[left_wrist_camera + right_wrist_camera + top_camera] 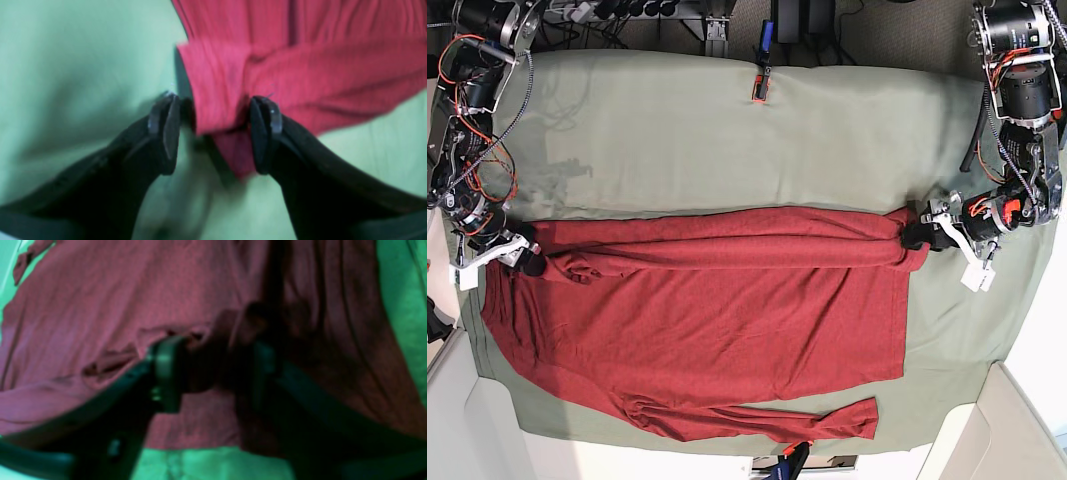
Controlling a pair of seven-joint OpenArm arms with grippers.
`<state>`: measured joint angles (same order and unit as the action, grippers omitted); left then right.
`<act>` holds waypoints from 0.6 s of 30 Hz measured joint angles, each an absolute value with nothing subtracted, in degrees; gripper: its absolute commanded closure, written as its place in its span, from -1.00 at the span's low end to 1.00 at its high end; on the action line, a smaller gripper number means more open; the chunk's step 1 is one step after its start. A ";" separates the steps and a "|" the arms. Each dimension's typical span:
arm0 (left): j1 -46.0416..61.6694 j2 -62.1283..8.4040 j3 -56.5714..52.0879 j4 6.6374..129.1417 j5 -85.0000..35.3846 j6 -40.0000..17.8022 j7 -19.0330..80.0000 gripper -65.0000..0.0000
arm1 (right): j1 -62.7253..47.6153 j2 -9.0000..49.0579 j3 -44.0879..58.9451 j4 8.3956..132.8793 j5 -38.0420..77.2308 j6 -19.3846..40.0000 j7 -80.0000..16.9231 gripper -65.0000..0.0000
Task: Fold the T-shirt properly
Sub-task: 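Pull the gripped edge further toward the hem, then open both grippers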
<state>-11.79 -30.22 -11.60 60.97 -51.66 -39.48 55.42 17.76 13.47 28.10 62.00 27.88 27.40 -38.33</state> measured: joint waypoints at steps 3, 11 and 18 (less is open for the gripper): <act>-11.27 -31.55 -12.84 62.26 -60.10 -39.51 60.29 -0.07 | 17.28 13.30 31.83 64.97 30.65 27.05 -43.16 -0.03; -3.60 -33.34 -21.06 71.92 -62.50 -39.51 60.71 -0.07 | 10.94 13.93 41.43 72.53 35.86 26.83 -45.17 -0.03; 4.71 -32.62 -20.99 75.44 -62.92 -39.48 60.55 -0.07 | 5.98 13.02 41.39 72.53 37.52 26.76 -45.08 -0.03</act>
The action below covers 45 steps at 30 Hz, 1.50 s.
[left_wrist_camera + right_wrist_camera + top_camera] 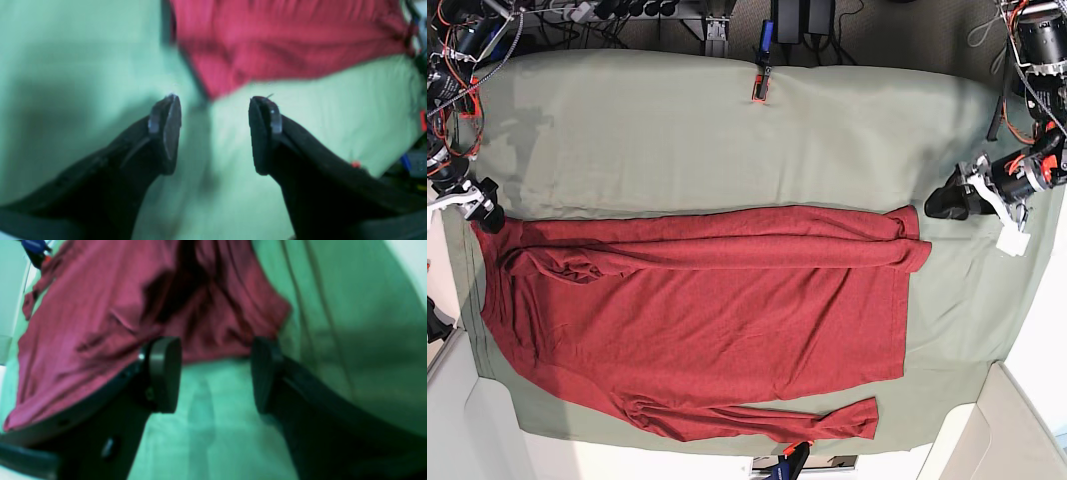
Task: Fold the T-shirt properly
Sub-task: 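Pull the gripped edge further toward the hem, then open both grippers, then grasp the folded edge with both grippers and pull it back toward the collar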
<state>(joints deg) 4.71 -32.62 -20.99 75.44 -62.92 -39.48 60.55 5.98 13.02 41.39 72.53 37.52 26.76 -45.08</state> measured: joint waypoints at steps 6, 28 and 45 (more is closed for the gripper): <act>5.50 -30.17 -21.02 75.75 -63.29 -39.48 59.99 -0.07 | 6.42 13.04 41.39 72.53 37.52 26.57 -43.51 -0.03; 7.11 -25.85 -21.10 75.70 -63.05 -39.48 59.51 -0.07 | 16.40 10.46 38.89 61.98 33.80 24.40 -41.12 -0.03; 0.43 -20.25 -21.23 73.34 -49.67 -39.59 48.75 -0.07 | 16.53 10.63 34.41 61.98 32.93 24.43 -40.84 -0.03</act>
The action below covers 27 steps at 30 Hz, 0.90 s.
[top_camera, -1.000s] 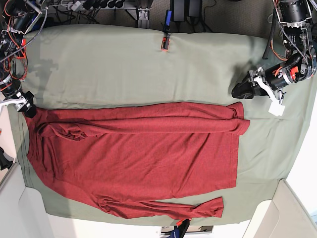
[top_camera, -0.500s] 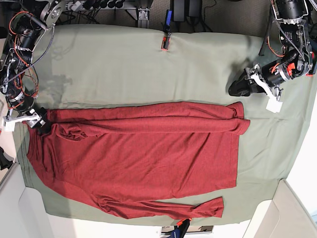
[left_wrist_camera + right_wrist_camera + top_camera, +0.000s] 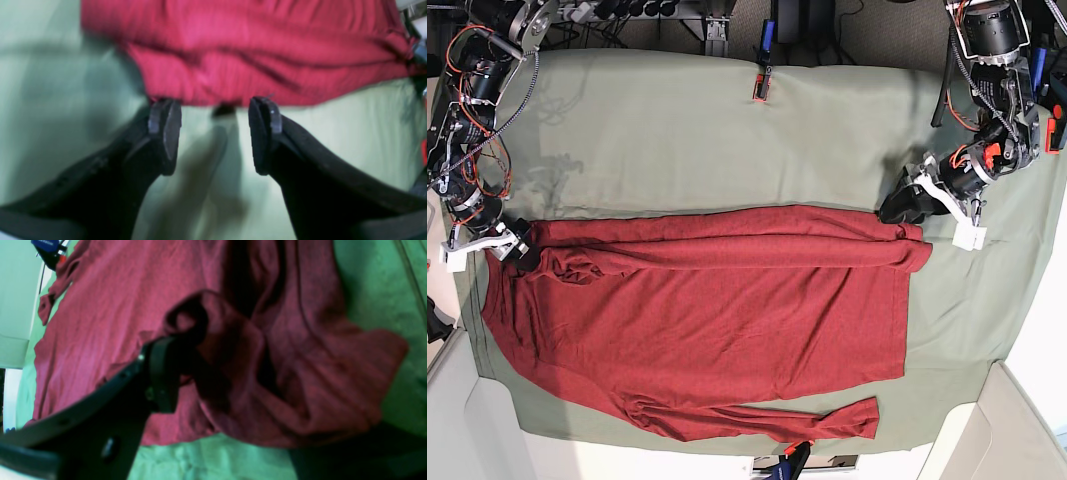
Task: Fold the T-shirt properly
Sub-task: 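Grasp the folded edge with both grippers and pull it back toward the collar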
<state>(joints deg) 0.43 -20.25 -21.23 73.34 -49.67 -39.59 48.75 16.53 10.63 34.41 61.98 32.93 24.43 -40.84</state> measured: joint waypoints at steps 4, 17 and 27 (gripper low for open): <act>-3.88 -18.74 -21.45 66.39 -50.22 -40.18 47.90 -0.07 | 16.58 10.63 34.39 61.98 32.93 24.45 -40.95 -0.03; -8.56 -16.34 -21.47 60.75 -44.60 -40.29 44.66 0.58 | 16.69 7.66 34.26 62.02 30.81 24.43 -37.47 -0.01; -8.54 -18.50 -21.30 61.56 -46.74 -40.12 50.72 1.00 | 16.64 6.81 30.98 62.37 26.61 26.55 -36.71 1.00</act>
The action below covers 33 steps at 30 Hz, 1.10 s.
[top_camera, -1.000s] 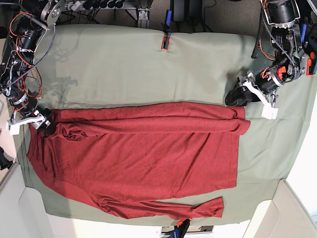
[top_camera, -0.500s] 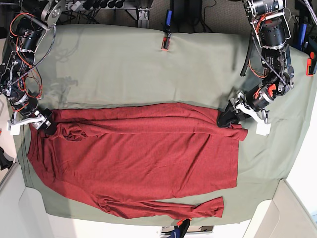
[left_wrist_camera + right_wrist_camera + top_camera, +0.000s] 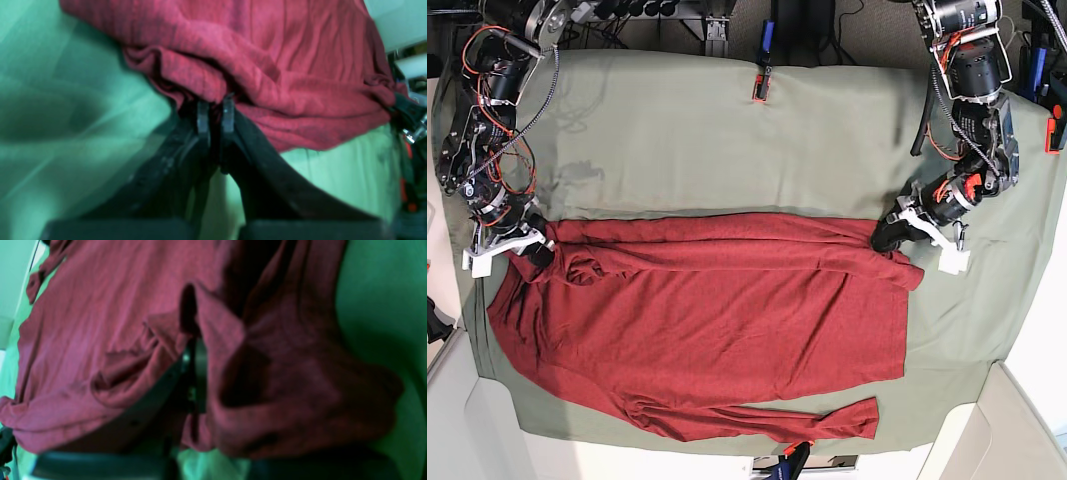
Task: Fold the T-shirt properly
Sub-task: 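Grasp the folded edge with both grippers and pull it back toward the collar, then release and regrasp the shirt corners with both grippers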
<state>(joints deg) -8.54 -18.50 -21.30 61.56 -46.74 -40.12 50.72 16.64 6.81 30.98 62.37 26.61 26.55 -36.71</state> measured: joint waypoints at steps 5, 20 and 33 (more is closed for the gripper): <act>-5.98 -22.96 -21.17 69.01 -49.56 -39.66 55.68 1.00 | 14.92 6.79 30.98 70.22 30.76 26.50 -45.52 1.00; 13.69 -26.20 -20.99 88.58 -49.98 -39.72 55.92 1.00 | -1.63 11.70 31.00 88.42 35.81 27.81 -51.40 1.00; 25.93 -26.35 -27.73 98.96 -50.41 -39.79 55.70 1.00 | -10.96 11.55 33.26 94.02 39.86 28.32 -55.66 1.00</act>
<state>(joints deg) 25.93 -26.35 -27.73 98.96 -50.41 -39.79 55.70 -10.96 11.55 33.26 94.02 39.86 28.32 -55.66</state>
